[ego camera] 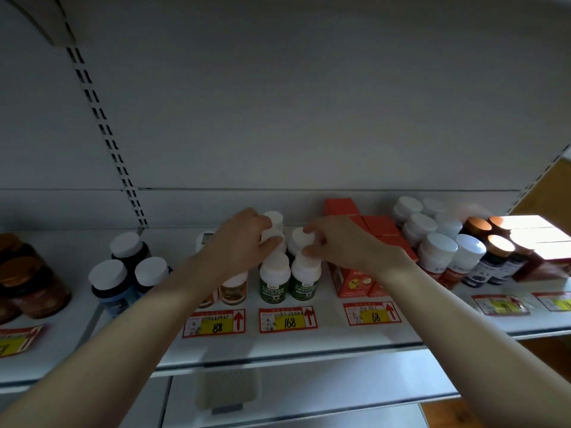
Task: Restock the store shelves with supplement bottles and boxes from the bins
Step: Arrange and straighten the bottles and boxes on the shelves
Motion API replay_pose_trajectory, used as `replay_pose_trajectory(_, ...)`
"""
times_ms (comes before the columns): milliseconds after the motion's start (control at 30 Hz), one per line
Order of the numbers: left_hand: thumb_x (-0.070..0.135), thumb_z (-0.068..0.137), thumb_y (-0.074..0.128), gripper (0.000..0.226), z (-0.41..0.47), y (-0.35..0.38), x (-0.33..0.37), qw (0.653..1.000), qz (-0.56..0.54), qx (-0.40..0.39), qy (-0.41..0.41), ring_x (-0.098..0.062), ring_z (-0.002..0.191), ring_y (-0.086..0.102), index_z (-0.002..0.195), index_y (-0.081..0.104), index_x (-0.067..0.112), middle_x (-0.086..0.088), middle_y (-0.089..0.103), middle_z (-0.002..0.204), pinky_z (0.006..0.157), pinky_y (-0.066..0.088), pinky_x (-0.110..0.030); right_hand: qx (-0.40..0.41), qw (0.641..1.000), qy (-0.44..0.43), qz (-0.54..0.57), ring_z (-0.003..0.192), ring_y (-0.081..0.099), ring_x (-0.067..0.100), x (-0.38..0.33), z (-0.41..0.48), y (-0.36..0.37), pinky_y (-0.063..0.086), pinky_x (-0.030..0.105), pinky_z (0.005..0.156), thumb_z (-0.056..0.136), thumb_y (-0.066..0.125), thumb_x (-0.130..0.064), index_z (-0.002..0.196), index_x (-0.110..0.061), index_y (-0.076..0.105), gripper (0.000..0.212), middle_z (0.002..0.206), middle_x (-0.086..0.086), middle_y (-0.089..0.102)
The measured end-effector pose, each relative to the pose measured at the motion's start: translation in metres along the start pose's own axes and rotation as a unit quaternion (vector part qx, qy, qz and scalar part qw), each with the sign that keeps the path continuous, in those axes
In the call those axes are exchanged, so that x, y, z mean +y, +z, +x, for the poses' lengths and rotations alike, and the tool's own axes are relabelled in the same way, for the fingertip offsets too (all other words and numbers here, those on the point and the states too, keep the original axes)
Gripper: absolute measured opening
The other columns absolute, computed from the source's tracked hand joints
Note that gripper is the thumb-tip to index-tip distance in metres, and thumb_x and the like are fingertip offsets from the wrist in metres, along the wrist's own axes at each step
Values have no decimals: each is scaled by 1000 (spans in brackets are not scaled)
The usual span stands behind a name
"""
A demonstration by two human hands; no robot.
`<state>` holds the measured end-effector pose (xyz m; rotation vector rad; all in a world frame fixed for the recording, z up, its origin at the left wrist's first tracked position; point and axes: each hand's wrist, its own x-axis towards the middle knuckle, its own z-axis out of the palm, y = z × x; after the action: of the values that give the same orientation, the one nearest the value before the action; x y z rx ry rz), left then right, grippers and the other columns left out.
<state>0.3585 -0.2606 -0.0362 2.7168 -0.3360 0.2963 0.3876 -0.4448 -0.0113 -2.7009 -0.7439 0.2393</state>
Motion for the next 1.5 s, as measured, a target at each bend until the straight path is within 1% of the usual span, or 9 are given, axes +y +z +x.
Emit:
replay_pose_trajectory(267,36,88,58,40,25,15,-4,993,8,-95,-76,-23,85,58,104,60,0,-15,64,98,70,42,-28,-42,998,22,-35,116,48,26,-2,35,0,37,29,89,89,58,-27,125,-2,49,45,129,15,50)
replay_pose_trajectory(567,31,88,59,35,30,19,-5,994,-5,-91,-66,-24,80,58,93,60,-4,-17,63,88,64,39,-26,-22,999,18,-28,114,50,26,5,37,5,37,28,86,88,59,-25,123,-2,52,43,126,14,53)
replay_pose_trajectory(767,35,87,60,33,33,15,-13,995,-25,-74,-63,-10,63,46,87,59,1,-3,52,70,52,31,-19,-9,1000,18,-5,115,50,25,7,34,5,38,26,85,88,59,-27,126,-4,50,45,127,15,53)
replay_pose_trajectory(900,39,89,56,29,49,8,-22,996,0,-10,-83,-17,78,51,94,57,11,-15,59,87,68,39,-29,42,999,1,-2,109,53,25,9,27,4,31,20,73,92,53,-25,123,-4,52,37,121,14,57)
replay_pose_trajectory(1067,39,88,59,59,68,17,-25,990,-48,-62,-114,-24,119,49,135,44,5,-13,50,134,94,37,-26,68,998,-15,9,109,54,23,8,18,11,39,25,81,93,50,-24,124,-6,53,35,120,12,58)
replay_pose_trajectory(1133,36,89,59,52,74,21,-25,990,-38,-86,-109,-23,112,52,129,49,5,-13,54,126,88,38,-26,68,998,-14,6,113,52,23,9,16,14,40,26,87,94,50,-26,126,-8,52,37,124,11,56)
replay_pose_trajectory(1200,32,88,60,32,76,24,-26,990,-23,-90,-104,-17,91,52,103,60,4,-12,54,97,74,37,-25,61,998,-15,6,115,51,22,10,14,16,39,25,88,94,49,-26,129,-9,50,39,126,11,55)
replay_pose_trajectory(1300,30,86,60,23,77,25,-25,990,-16,-89,-105,-14,80,46,84,47,13,-6,47,87,67,34,-24,55,998,-15,13,113,51,22,9,13,18,37,23,84,95,48,-24,127,-8,52,36,125,11,55)
replay_pose_trajectory(1500,51,72,48,63,76,23,-22,990,-3,-100,-100,-29,96,59,98,63,-4,-17,63,101,79,45,-33,54,998,-17,3,109,49,23,10,13,20,38,26,83,95,48,-23,117,-3,56,31,116,14,56)
